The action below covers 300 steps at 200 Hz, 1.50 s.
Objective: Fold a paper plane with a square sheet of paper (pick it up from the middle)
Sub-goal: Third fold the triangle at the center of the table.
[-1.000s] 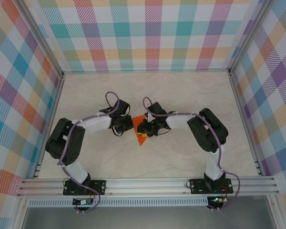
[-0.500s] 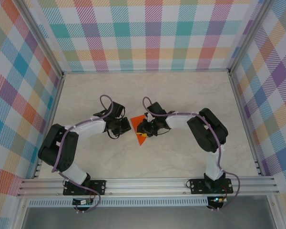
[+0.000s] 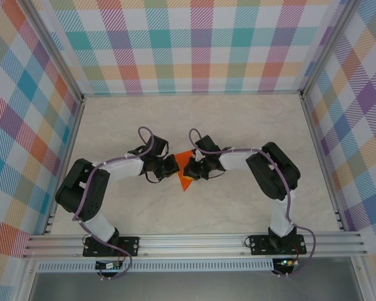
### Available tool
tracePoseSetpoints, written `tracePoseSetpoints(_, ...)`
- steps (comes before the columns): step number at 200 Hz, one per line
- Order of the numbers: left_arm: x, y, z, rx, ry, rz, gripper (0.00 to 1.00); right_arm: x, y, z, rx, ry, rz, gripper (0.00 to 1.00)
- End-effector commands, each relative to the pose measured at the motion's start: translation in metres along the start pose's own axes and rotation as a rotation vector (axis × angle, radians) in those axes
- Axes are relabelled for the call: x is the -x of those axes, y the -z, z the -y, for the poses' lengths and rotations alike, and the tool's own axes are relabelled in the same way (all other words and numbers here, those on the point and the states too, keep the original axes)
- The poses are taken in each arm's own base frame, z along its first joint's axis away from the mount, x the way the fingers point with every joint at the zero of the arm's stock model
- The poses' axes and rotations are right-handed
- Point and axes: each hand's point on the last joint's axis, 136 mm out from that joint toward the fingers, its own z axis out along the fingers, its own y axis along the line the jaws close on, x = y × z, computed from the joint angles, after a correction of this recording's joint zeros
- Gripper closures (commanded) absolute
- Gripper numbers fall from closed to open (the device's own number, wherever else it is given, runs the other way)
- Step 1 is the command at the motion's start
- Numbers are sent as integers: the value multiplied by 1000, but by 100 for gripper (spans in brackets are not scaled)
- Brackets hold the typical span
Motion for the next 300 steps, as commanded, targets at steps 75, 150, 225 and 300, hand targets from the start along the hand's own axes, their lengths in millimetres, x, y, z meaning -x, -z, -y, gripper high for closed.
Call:
tracePoseSetpoints(75, -4, -14, 9, -9, -19, -29, 100, -16, -9, 43, -134, -56, -36, 99)
tracePoseSetpoints(150, -10, -25, -7, 55, -16, -41, 100, -17, -8, 41, -127, -54, -36, 100)
tracePoseSetpoints(225, -26, -30, -52, 214, -10, -78, 100, -4, 9, -3, 37, 73, 27, 99)
tracePoseSetpoints(300, -25, -28, -56, 244, -24, -71, 100, 7, 24, 14, 25, 88, 79, 98)
